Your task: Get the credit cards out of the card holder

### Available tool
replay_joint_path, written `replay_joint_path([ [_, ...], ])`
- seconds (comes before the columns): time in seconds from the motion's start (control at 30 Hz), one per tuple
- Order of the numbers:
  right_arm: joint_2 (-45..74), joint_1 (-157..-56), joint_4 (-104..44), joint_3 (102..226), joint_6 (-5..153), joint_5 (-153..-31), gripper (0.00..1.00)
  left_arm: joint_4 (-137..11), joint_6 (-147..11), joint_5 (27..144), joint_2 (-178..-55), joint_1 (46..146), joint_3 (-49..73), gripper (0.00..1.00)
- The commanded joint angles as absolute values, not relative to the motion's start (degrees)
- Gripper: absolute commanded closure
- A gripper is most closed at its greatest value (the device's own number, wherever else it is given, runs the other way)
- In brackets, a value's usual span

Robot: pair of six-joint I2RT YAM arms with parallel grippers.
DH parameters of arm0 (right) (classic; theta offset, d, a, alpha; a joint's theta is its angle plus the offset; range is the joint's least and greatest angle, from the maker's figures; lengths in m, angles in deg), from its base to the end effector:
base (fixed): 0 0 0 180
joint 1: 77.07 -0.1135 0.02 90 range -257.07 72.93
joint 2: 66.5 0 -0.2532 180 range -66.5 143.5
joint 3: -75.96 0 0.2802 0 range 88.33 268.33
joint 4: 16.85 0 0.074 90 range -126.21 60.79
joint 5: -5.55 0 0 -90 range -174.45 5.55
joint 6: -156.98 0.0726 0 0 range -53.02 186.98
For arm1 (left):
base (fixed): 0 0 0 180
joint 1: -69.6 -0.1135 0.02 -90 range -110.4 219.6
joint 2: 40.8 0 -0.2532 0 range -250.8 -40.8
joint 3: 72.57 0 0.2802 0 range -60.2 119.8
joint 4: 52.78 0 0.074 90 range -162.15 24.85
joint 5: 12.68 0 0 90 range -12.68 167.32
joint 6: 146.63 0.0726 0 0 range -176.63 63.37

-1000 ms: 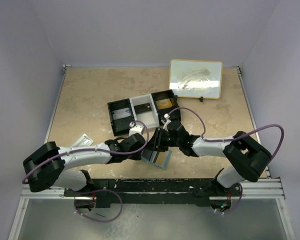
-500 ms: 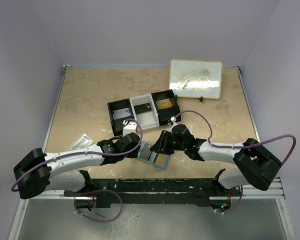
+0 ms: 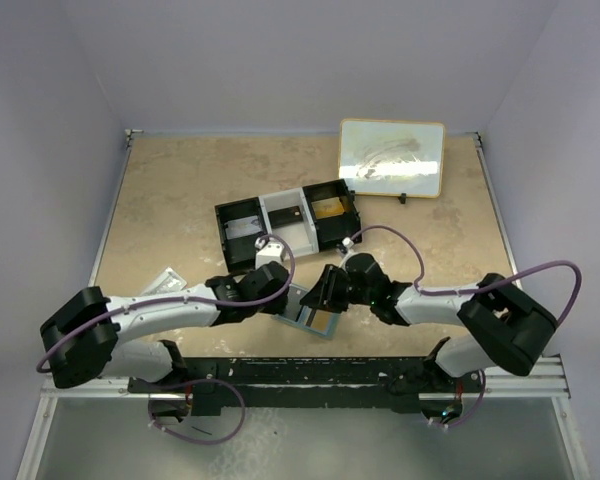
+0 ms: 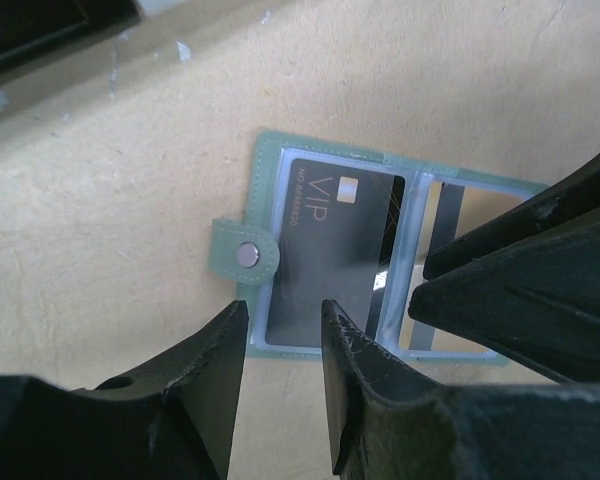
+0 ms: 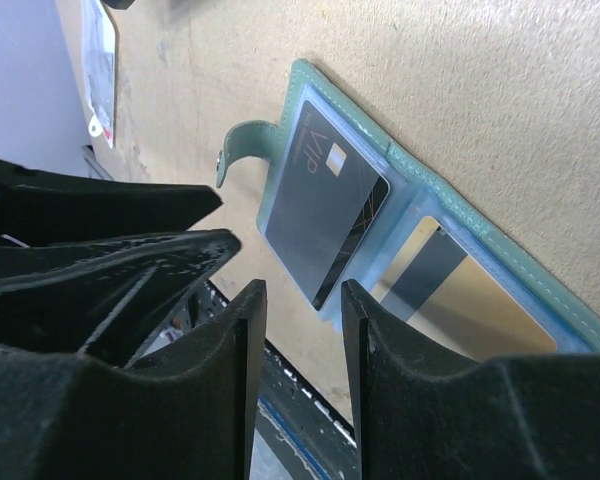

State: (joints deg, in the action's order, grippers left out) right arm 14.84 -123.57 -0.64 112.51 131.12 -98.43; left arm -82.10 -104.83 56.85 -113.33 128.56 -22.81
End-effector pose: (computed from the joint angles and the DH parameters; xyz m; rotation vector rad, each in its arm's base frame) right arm 0.1990 0.2352 0.0973 0.1938 2.3809 1.3299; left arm 0.1711 -0.2350 0.1345 0.0781 2.4437 -0.4128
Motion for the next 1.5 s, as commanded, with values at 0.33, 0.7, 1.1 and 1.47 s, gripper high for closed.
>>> replay_joint_path([
  [0.33,19.14,-123.65,8.15,111.24,134.39,-101.49,0.65,-76.92,-101.74,62.27,-121.66,128.83,-18.00,0.66],
  [0.7,22.94,-123.65,9.27,111.47,135.56,-101.59,0.71,-80.14,-103.26,56.76,-123.22,128.84,-18.94,0.71],
  [1.1,26.12,-123.57,13.66,111.07,138.84,-101.97,0.80,-77.37,-102.36,62.69,-121.65,128.81,-21.65,0.80],
  [1.47,27.65,-123.63,22.27,107.86,143.28,-103.45,0.80,-75.03,-101.18,66.66,-121.03,128.83,-21.78,0.80],
])
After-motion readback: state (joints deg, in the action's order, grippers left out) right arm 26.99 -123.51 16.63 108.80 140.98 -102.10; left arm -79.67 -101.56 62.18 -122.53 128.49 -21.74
